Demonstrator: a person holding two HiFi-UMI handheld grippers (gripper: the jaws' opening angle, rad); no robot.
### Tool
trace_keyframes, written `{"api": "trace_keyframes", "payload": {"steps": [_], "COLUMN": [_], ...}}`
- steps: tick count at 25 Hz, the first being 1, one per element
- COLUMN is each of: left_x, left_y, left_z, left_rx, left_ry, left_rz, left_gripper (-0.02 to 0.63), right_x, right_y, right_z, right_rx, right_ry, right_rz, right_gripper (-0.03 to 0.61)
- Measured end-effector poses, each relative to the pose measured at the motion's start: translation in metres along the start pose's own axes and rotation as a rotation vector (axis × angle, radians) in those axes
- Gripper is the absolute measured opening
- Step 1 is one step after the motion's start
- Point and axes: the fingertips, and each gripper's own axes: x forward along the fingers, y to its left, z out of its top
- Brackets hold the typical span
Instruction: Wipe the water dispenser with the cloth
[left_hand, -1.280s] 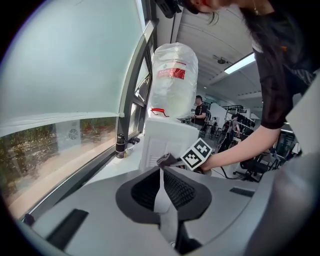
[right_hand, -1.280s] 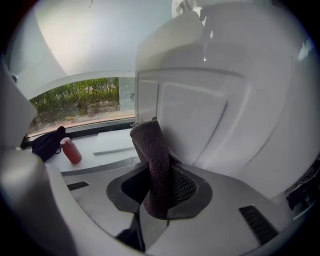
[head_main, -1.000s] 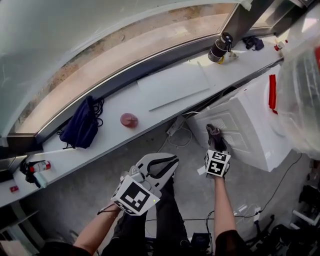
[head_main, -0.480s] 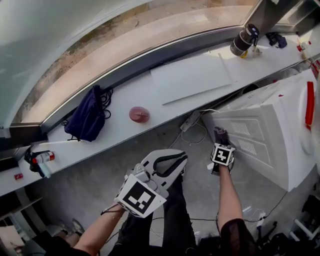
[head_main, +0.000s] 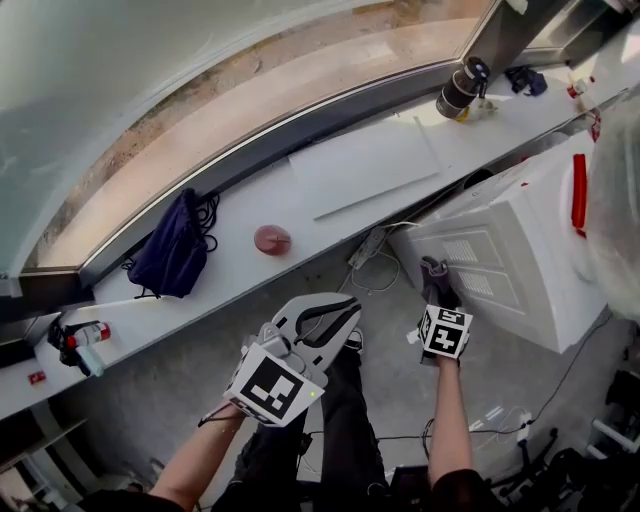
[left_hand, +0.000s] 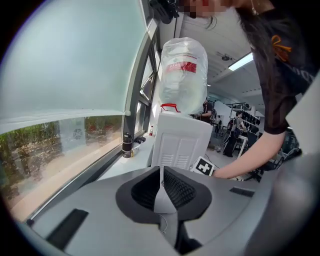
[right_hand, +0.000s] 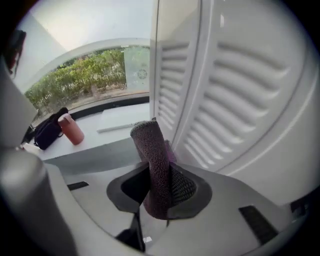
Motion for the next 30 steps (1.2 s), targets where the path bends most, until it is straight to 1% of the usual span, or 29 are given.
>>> {"api": "trace_keyframes", "payload": {"steps": [3, 6, 11, 13, 17, 20, 23, 26, 30], "left_x": [-0.009, -0.015, -0.022, -0.024, -0.029, -0.029, -0.028, -0.028, -0.025], "left_y": [-0.006, -0.018, -0.046, -0.058, -0.077, -0.088, -0.097, -0.101, -0.095], "left_z": [0.021, 0.039, 0.07, 0.079, 0.089, 0.094, 0.094, 0.089, 0.078], "left_rx": [0.032, 0.062, 0.127, 0.147, 0.167, 0.159, 0.151, 0.144, 0.123], "left_ry": [-0.02, -0.023, -0.061, -0.073, -0.082, -0.096, -0.101, -0.092, -0.073], "left_rz": [-0.022, -0.062, -0.14, -0.171, -0.203, -0.217, -0.23, -0.238, -0.227], "left_gripper": [0.031, 0.031, 0.031, 0.031, 0.031, 0.031, 0.031, 0.031, 0.031], "right_x": [-0.062, -0.128, -0.229, -0.265, -0.317, -0.334, -0.33, -0.312, -0.282], "right_y": [-0.002, -0.013, -0.04, -0.051, -0.064, -0.078, -0.092, -0.097, -0.092], "right_z": [0.022, 0.042, 0.076, 0.087, 0.109, 0.122, 0.124, 0.114, 0.092], "right_rx": [0.023, 0.045, 0.054, 0.042, -0.028, -0.058, -0.054, -0.041, -0.011], "right_ry": [-0.068, -0.124, -0.235, -0.273, -0.333, -0.369, -0.368, -0.345, -0.3], "right_rz": [0.019, 0.013, -0.054, -0.088, -0.137, -0.175, -0.199, -0.2, -0.18], "right_gripper": [0.101, 0.101, 0.101, 0.101, 0.101, 0.101, 0.101, 0.101, 0.101]}}
